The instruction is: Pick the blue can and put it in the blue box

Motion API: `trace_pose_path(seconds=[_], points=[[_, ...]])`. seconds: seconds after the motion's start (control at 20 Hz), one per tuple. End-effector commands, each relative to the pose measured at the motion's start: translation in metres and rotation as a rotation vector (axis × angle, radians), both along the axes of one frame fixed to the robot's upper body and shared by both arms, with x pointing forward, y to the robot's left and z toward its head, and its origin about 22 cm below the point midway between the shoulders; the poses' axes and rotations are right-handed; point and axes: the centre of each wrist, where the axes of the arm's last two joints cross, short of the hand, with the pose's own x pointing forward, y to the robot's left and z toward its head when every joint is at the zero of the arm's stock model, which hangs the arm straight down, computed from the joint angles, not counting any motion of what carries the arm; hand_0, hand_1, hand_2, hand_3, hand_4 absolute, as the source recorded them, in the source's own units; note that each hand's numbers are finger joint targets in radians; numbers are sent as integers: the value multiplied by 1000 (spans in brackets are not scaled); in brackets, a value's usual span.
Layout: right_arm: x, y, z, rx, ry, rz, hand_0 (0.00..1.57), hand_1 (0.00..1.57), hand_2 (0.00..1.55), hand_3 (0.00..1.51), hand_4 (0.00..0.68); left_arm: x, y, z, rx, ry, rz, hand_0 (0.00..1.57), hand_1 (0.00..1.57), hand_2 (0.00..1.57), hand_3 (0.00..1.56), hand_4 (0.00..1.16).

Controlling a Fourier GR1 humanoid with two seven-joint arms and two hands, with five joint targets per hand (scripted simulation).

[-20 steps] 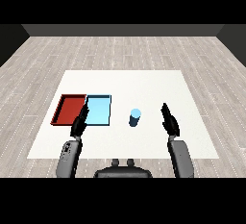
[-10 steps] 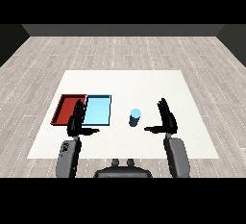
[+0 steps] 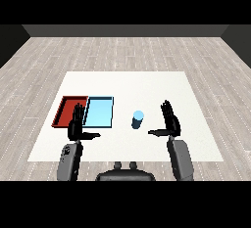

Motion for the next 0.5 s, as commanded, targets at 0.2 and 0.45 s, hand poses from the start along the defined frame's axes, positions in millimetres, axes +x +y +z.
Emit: trace_pose_path(seconds=[0.2,0.45], points=[[1,0,0,4,39,-11,0,0,0,0,0,-13,10,-23,-17,2,19,0,0,0,0,0],[25,16,-13,64,70,29,0,0,0,0,0,-11,-1,2,-12,4,21,0,0,0,0,0]])
